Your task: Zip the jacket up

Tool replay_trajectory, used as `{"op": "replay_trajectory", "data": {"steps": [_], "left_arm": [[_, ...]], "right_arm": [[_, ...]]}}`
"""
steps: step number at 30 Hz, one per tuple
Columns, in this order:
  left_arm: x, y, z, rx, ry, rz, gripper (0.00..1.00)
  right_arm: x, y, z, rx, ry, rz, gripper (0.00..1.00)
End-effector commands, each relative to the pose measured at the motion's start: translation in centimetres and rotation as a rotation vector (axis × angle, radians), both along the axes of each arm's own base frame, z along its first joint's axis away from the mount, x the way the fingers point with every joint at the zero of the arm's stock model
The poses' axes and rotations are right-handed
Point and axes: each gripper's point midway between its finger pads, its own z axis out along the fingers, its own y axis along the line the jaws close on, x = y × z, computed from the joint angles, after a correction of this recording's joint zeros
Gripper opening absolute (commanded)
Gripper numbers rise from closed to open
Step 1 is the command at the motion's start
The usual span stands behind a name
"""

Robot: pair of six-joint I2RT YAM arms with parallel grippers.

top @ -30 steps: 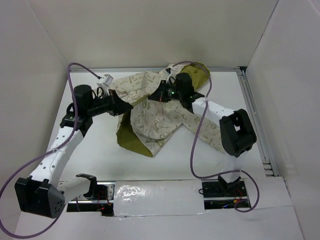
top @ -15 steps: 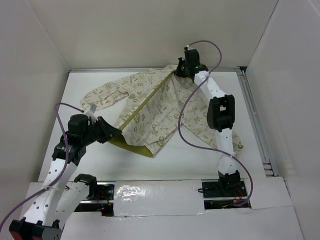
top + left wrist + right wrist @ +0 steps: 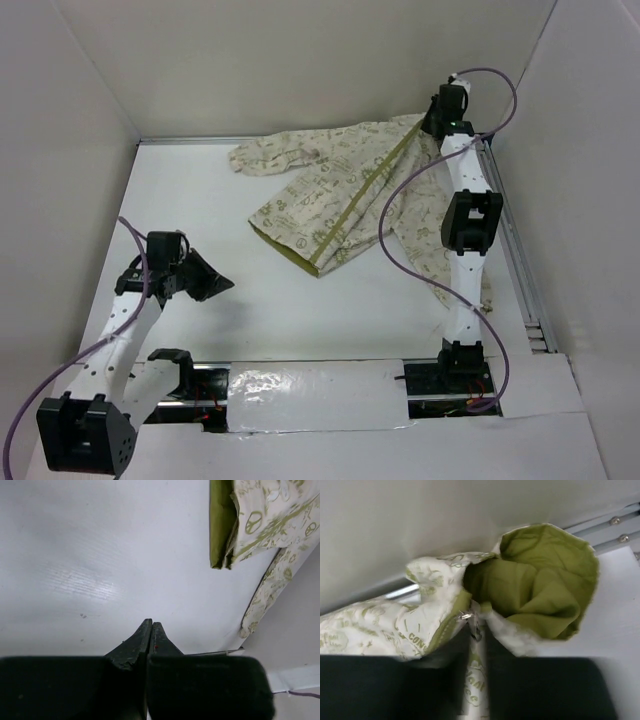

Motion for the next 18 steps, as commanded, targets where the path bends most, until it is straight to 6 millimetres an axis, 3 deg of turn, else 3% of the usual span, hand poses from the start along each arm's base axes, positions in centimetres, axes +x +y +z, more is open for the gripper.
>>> {"op": "replay_trajectory", "data": {"steps": [1,2,3,4,5,6,7,8,9,10,11,12,13,14,15,16,17,18], "left_arm": [[2.3,0.0,1.9,-0.031,-0.092,-0.01,0.0],[3.2,0.1,2.9,-0.03,-0.119,-0.015,0.03],[3.7,0.1,3.5,-0.023,-0.142,-0.03,0.15],[4.1,0.2,4.1,-0.015,-0.163,-0.034,0.27],[5.0,0.2,5.8,-0.006,-0.206,-0.036,0.49],[5.3,0.5,6.4,0.013,-0.228,-0.041,0.59],[6.0,0.6,8.2,0.025,-0.279,-0.039,0.99],[6.3,0.8,9.0,0.04,-0.308,-0.041,0.99],[6.5,1.1,9.8,0.051,-0.325,-0.027,0.99],[6.7,1.0,11.7,0.051,-0.373,-0.025,0.99],[6.9,1.2,12.6,0.059,-0.405,-0.024,0.99],[7.0,1.2,13.3,0.068,-0.43,-0.031,0.99],[7.0,1.4,15.0,0.078,-0.475,-0.018,0.99],[6.8,1.6,15.6,0.087,-0.486,-0.011,0.99],[6.7,1.8,16.2,0.098,-0.501,0.001,0.99],[6.6,2.3,17.2,0.117,-0.531,0.02,0.99],[6.6,2.5,17.6,0.139,-0.547,0.012,0.99],[6.5,2.6,18.1,0.148,-0.559,0.011,0.99]], "right_arm": [[0.3,1.3,6.6,-0.015,-0.151,0.088,0.39],[0.0,1.5,7.1,-0.029,-0.152,0.107,0.84],[-0.3,1.8,7.3,-0.029,-0.149,0.113,0.99],[-0.6,1.5,7.1,-0.038,-0.134,0.093,1.0],[-1.1,1.4,8.4,-0.036,-0.147,0.085,1.0],[-1.6,1.0,8.5,-0.031,-0.132,0.063,1.0],[-2.5,0.7,10.8,-0.006,-0.161,0.045,1.0],[-3.2,0.3,11.7,0.006,-0.168,0.027,1.0],[-4.0,0.1,11.0,0.027,-0.144,0.005,1.0],[-4.8,0.1,11.7,0.059,-0.149,0.002,1.0],[-6.6,-0.4,15.4,0.079,-0.205,-0.012,1.0],[-7.8,-0.5,13.8,0.098,-0.166,-0.02,1.0],[-8.9,-0.2,14.0,0.122,-0.165,-0.01,1.0],[-11.4,-0.1,17.7,0.138,-0.224,-0.013,1.0],[-13.0,0.3,14.7,0.145,-0.159,0.0,1.0],[-15.9,1.1,17.7,0.15,-0.216,0.036,1.0],[-17.3,2.0,17.5,0.159,-0.22,0.05,1.0],[-19.3,2.7,13.9,0.166,-0.157,0.056,1.0]]}}
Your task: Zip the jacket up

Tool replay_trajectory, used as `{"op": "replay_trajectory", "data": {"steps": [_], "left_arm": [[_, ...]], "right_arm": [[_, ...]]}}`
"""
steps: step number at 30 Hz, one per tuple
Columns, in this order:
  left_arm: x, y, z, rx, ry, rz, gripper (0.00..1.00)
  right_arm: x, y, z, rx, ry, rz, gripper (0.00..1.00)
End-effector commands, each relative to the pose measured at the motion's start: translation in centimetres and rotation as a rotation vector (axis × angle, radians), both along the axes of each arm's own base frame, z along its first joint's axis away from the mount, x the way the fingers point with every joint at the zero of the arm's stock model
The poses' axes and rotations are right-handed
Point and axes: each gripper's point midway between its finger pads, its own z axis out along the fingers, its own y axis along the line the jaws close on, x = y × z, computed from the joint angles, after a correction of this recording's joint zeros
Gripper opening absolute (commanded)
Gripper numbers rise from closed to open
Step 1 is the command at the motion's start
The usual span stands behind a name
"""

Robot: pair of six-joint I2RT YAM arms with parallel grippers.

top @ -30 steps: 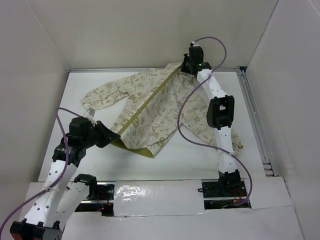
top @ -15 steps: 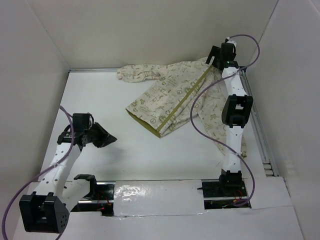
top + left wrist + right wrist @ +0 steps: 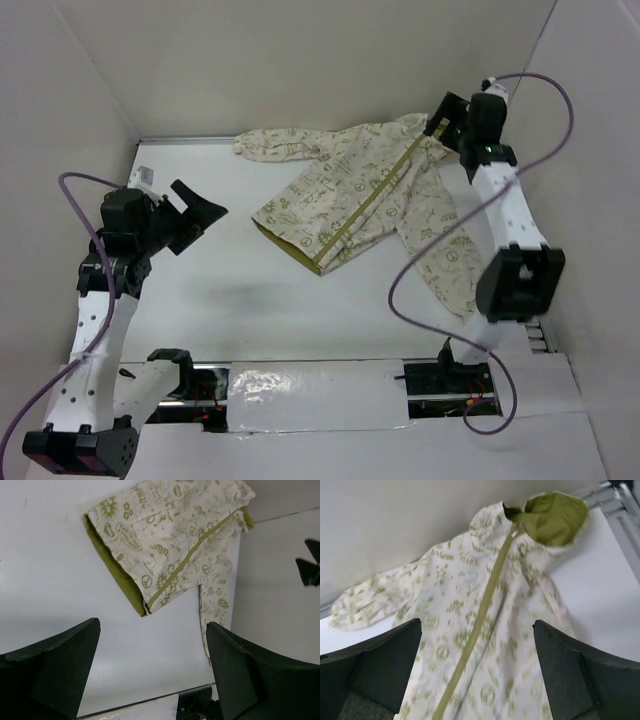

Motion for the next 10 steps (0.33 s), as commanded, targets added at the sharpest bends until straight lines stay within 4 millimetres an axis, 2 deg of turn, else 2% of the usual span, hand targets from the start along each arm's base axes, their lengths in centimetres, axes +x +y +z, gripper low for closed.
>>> {"op": "replay_trajectory", "data": {"steps": [1,2,3,4,5,6,7,8,10], "left_arm": [[0.0,1.2,2.9,0.069,-0.085,0.032,0.99],[-0.2,1.4,2.9,0.081,-0.071,0.034,0.99],[-0.1,1.4,3.0,0.086,-0.064,0.038,0.99],[-0.1,1.6,2.9,0.093,-0.053,0.043,0.99],[-0.2,1.7,2.8,0.098,-0.043,0.049,0.99],[-0.4,1.8,2.4,0.099,-0.024,0.053,0.99],[-0.6,1.7,2.4,0.093,-0.029,0.049,0.99],[-0.8,1.2,2.4,0.089,-0.043,0.017,0.99],[-0.8,0.8,2.6,0.081,-0.082,-0.007,0.99]], "right_arm": [[-7.2,2.6,5.2,0.068,-0.167,0.042,1.0],[-8.5,2.6,4.5,0.077,-0.164,0.028,1.0],[-10.4,4.3,1.5,0.107,-0.106,0.047,1.0],[-12.9,4.7,3.3,0.111,-0.165,0.058,1.0],[-14.1,4.8,3.0,0.11,-0.175,0.052,1.0],[-15.6,5.5,0.9,0.11,-0.137,0.062,1.0],[-17.3,5.5,2.1,0.117,-0.181,0.057,1.0],[-18.2,5.0,0.5,0.105,-0.15,0.02,1.0],[-20.0,4.9,1.3,0.099,-0.176,0.01,1.0]]}}
